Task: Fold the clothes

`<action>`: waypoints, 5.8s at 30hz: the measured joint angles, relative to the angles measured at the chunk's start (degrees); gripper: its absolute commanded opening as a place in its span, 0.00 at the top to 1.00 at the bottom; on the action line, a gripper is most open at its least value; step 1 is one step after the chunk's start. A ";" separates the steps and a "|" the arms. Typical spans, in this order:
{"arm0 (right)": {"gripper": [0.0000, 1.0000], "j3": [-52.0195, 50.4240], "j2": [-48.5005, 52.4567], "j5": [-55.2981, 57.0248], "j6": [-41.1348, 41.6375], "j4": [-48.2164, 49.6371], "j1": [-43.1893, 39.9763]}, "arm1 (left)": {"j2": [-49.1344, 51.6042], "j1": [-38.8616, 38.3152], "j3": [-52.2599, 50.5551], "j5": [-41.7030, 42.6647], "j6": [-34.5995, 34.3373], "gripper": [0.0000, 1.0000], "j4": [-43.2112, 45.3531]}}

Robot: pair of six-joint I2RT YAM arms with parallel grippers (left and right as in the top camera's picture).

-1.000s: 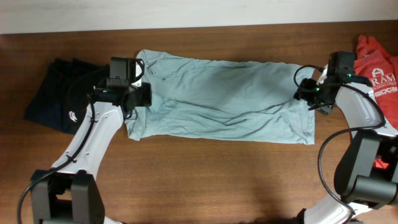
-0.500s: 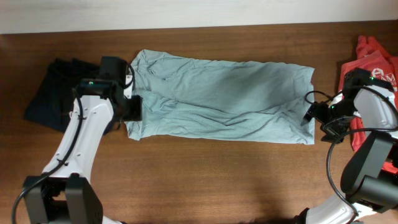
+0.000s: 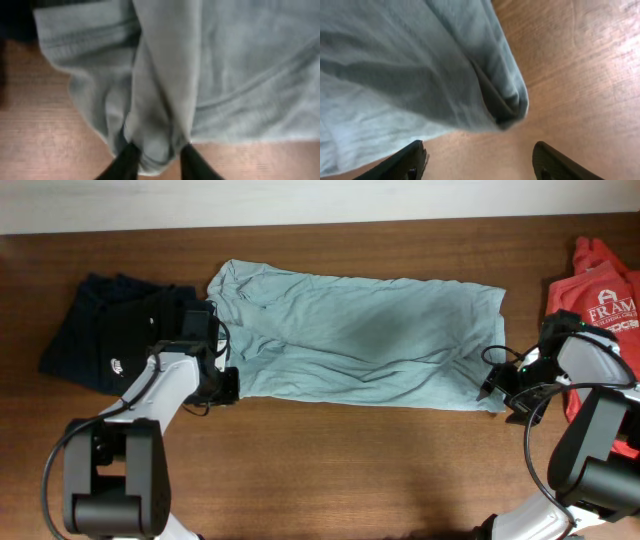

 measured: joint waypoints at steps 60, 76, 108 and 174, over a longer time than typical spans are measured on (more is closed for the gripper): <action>0.41 9.07 -3.98 -7.45 -3.21 5.29 0.79 | -4.68 -2.78 9.44 10.54 16.33 0.48 0.81; 0.37 9.05 -3.98 -12.02 -4.46 6.47 2.82 | 3.15 -2.75 12.79 13.51 5.25 0.44 16.92; 0.36 9.05 -3.98 -12.20 -4.46 12.94 3.98 | 31.04 -5.11 44.06 18.75 -2.73 0.57 -5.18; 0.36 9.05 -3.98 -11.98 -4.48 11.37 3.98 | 37.55 -4.83 57.37 9.07 -6.86 0.78 -13.09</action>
